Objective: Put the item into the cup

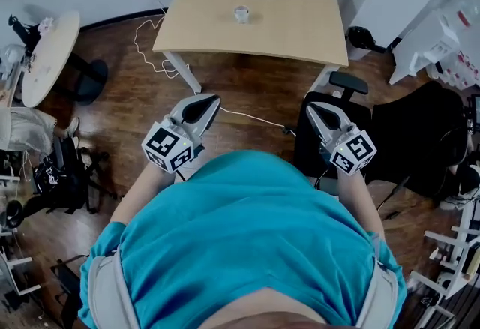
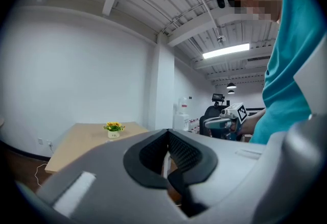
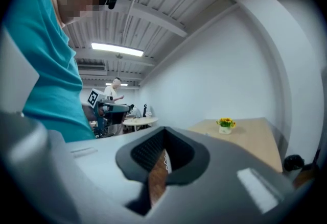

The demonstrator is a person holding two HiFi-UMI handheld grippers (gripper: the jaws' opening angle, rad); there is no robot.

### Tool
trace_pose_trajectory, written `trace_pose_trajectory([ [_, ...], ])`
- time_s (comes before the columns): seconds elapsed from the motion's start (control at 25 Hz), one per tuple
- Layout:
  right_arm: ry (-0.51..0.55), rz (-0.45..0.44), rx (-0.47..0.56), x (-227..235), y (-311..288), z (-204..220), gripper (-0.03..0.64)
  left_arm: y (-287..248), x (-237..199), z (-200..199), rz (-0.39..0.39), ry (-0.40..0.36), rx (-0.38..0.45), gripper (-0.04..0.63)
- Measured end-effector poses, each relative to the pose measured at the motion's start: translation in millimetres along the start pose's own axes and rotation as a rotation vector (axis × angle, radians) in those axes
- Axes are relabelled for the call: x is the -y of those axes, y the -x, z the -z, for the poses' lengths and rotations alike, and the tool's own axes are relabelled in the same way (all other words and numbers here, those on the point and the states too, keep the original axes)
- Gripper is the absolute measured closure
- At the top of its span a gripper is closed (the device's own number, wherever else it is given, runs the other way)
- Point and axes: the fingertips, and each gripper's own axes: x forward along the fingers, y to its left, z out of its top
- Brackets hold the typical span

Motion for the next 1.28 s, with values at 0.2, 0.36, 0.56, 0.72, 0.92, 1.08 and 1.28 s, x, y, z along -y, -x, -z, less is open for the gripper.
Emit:
trace_pose_trajectory([
  [0.2, -0.078, 0.069, 0.037, -11, -20, 6, 0.617, 25, -17, 2, 0.018, -0.002, -0.001, 0.594],
  [0.36, -0.093, 0.116, 0.039, -16, -25, 9, 0.617, 34, -24, 2, 0.031, 0.011, 0.009, 0.594],
  [0.56, -0.063, 0.12, 0.014, -25, -25, 11, 0.617, 35, -23, 4, 0.041, 0.026, 0.02, 0.594],
  [0.72, -0.036, 0.111, 0.002, -29, -23, 7, 0.617, 34, -19, 5, 0.051, 0.036, 0.024, 0.594],
  [0.92, -0.023, 0.104, -0.003, -27, -15, 4, 0.617, 31, -12, 3, 0.045, 0.045, 0.039, 0.594],
  [1.08, -0.014, 0.1, -0.008, -27, -16, 3, 0.617, 33, -14, 4, 0.041, 0.042, 0.033, 0.594],
  [1.28, -0.013, 0.095, -0.008, -23, -15, 3, 0.617, 31, -15, 4, 0.036, 0.041, 0.028, 0.594],
])
